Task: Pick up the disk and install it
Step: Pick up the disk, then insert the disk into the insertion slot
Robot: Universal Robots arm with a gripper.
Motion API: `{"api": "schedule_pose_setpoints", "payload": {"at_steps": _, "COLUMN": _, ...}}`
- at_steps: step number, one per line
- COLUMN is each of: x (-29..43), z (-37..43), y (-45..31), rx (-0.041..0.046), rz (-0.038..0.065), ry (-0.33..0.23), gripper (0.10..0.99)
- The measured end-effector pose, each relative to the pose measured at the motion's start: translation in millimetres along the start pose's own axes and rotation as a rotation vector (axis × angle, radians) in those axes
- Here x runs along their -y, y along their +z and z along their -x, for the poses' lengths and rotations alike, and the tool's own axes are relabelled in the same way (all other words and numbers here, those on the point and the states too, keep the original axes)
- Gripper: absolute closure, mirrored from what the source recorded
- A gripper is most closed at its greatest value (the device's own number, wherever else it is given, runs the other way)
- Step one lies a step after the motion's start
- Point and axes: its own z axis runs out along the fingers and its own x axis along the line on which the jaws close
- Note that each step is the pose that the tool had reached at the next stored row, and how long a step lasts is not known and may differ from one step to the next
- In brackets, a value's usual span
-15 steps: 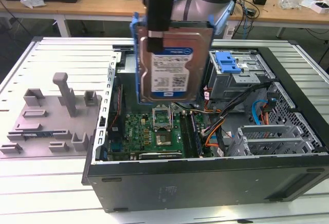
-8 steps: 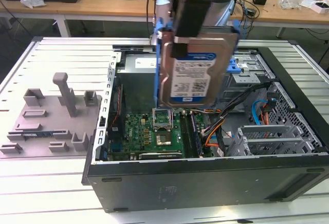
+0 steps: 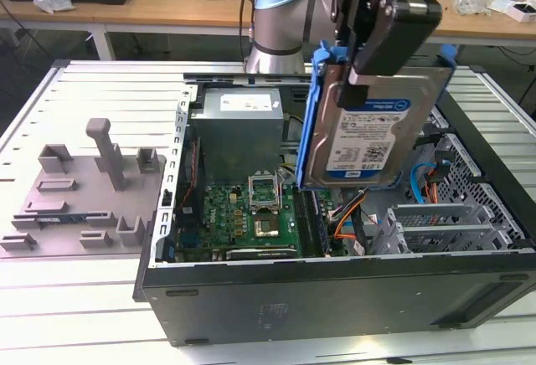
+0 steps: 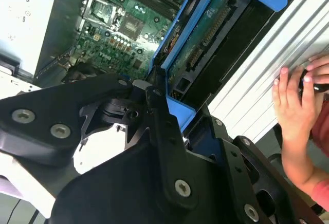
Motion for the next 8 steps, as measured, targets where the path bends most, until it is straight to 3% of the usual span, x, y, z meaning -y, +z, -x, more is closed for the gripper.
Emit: {"api": "schedule_pose_setpoints", "payload": {"at_steps": 8, "x": 0.0, "z": 0.0, "y": 0.2, "rx": -0.0002, "rz": 0.000, "ry": 0.000, "gripper": 0.722}}
